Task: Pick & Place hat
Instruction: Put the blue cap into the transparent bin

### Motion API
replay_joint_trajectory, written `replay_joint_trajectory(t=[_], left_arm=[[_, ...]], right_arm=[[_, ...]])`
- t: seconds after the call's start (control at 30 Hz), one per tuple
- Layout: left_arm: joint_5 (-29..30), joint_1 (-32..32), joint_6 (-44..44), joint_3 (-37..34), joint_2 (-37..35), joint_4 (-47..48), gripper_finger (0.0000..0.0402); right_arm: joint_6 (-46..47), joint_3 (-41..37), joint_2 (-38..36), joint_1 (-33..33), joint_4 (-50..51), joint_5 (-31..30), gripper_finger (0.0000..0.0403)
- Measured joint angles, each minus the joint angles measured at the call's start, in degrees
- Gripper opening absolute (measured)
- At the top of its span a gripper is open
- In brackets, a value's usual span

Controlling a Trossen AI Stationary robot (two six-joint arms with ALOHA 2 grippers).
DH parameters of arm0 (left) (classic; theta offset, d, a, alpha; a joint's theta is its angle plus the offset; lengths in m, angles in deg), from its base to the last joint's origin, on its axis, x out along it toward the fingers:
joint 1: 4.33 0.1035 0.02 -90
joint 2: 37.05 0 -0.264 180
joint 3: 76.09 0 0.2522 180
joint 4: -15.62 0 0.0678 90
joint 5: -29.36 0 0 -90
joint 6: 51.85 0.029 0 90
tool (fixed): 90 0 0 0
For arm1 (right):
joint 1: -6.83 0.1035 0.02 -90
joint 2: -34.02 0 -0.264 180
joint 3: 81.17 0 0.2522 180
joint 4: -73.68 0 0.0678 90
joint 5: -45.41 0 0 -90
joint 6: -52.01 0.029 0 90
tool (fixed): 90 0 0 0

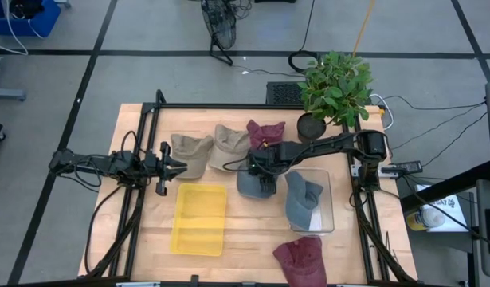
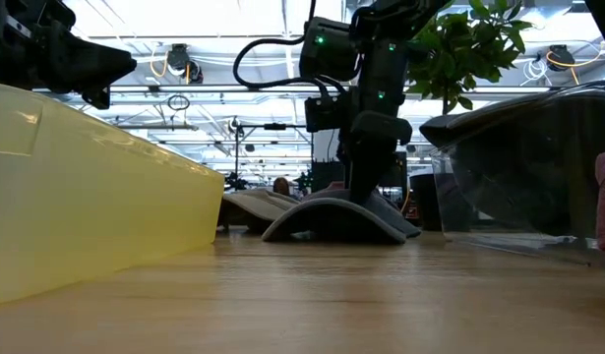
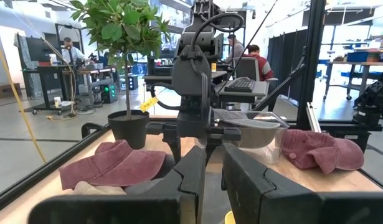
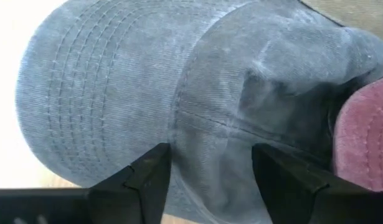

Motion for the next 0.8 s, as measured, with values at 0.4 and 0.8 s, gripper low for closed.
replay_joint_trajectory(t=[0.4, 0.8], left_arm=[[0.0, 0.0, 0.1, 0.0, 0.0, 0.0, 0.0061], [0.0, 0.0, 0.1, 0.0, 0.0, 0.0, 0.0061]], right_arm=[[0.0, -0.2, -4.0, 2.1, -0.3, -0.5, 0.0013], [2.2, -0.2, -17.9, 6.0, -0.2, -0.3, 0.0002]])
